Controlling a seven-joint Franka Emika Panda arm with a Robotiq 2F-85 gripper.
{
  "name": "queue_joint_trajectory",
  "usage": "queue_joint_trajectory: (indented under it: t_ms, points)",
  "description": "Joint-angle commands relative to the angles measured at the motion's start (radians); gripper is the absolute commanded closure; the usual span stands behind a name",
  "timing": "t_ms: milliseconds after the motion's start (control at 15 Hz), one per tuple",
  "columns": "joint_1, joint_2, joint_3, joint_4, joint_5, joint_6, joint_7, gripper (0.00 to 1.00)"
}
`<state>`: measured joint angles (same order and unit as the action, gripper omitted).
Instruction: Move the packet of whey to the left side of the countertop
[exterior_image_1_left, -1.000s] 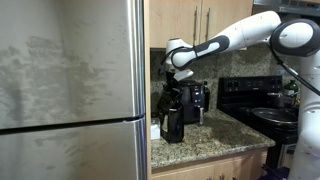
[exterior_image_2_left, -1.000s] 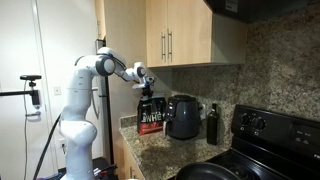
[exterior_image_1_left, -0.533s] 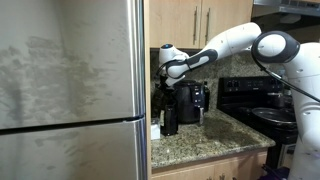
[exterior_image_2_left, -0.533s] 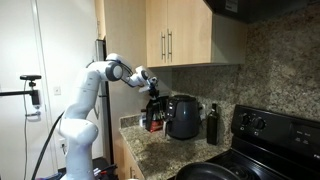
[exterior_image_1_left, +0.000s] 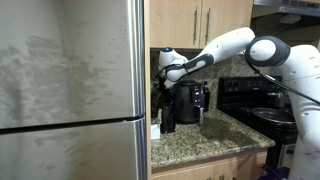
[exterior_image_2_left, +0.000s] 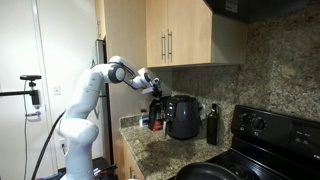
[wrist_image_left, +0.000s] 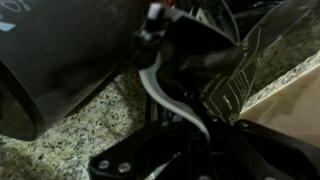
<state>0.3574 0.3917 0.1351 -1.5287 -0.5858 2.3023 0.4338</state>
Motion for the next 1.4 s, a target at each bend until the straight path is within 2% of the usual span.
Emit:
queue_joint_trajectory:
  t_ms: [0, 267, 467, 600, 667, 800, 933, 1133, 1333]
  points:
    - [0.034, 0.115, -0.068, 0.123, -0.077, 0.132, 0.041, 1.00]
    - [0.057, 0.197, -0.140, 0.188, -0.122, 0.234, 0.091, 1.00]
    - [0.070, 0.226, -0.174, 0.203, -0.116, 0.279, 0.112, 1.00]
    - [0.068, 0.216, -0.173, 0.181, -0.083, 0.297, 0.114, 1.00]
    - [0.052, 0.189, -0.136, 0.151, -0.014, 0.254, 0.081, 0.73]
    - [0.040, 0.128, -0.098, 0.095, 0.101, 0.214, 0.035, 0.67]
    - [0.037, 0.053, -0.081, 0.039, 0.205, 0.201, 0.000, 0.52]
    - [0.044, -0.058, -0.081, -0.035, 0.267, 0.195, 0.009, 0.30]
    - [0.053, -0.185, -0.082, -0.136, 0.259, 0.161, 0.067, 0.10]
